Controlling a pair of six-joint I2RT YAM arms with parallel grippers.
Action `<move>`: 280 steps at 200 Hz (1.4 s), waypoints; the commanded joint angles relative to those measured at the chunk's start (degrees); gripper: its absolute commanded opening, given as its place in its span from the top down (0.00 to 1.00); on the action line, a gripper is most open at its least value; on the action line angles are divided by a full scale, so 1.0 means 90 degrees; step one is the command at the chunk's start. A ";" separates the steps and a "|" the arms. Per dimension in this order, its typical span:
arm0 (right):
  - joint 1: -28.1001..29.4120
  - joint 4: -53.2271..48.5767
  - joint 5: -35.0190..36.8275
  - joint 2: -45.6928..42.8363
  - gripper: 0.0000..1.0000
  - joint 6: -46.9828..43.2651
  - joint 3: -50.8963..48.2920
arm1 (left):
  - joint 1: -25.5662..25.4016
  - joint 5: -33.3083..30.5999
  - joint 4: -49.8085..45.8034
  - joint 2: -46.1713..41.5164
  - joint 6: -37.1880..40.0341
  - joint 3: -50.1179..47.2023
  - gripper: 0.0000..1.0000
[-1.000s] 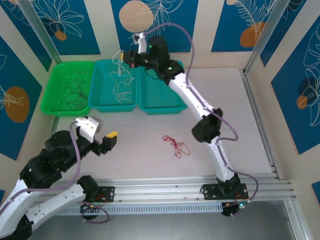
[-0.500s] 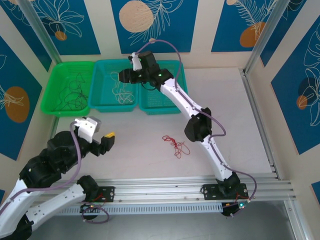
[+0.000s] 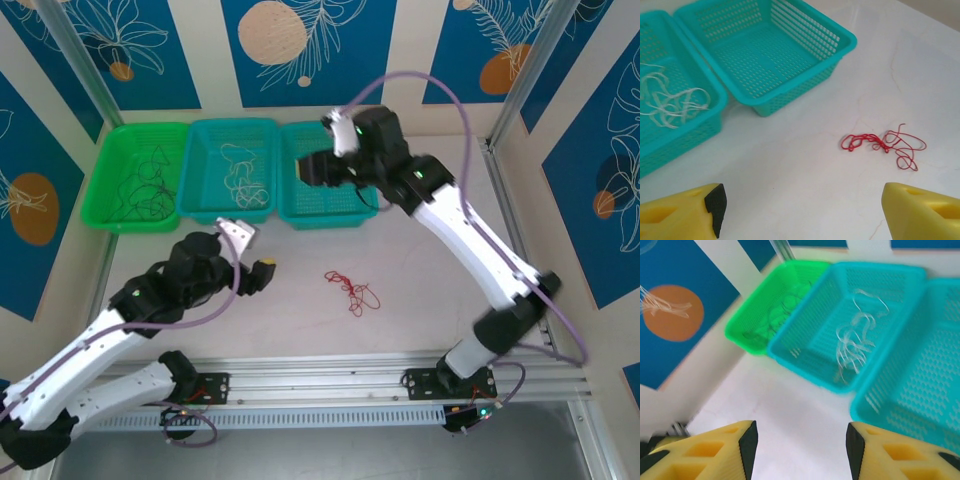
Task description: Untangle the cables
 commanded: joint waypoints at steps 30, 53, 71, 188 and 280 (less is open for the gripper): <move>-0.0026 -0.0616 0.2504 -0.2886 0.48 0.1563 -0.3258 | -0.0043 0.2199 0.2444 0.1318 -0.1243 -0.0625 0.19; -0.0290 -0.1025 0.2820 -0.3910 0.45 0.2945 -0.4560 | -0.0186 0.2828 0.3620 0.2224 -0.2081 -0.0783 0.21; -0.0546 -0.1248 0.2536 -0.4394 0.45 0.3619 -0.5288 | -0.0506 0.2741 0.3847 0.2851 -0.2197 -0.0618 0.21; -0.0881 -0.0314 0.0507 -0.4309 0.46 0.4607 -0.7066 | -0.1183 0.1755 0.4003 0.5798 -0.1898 0.0444 0.35; -0.0867 0.0412 0.0145 -0.3285 0.47 0.4386 -0.6956 | -0.1125 0.2268 0.4310 0.6266 -0.2019 0.0543 1.00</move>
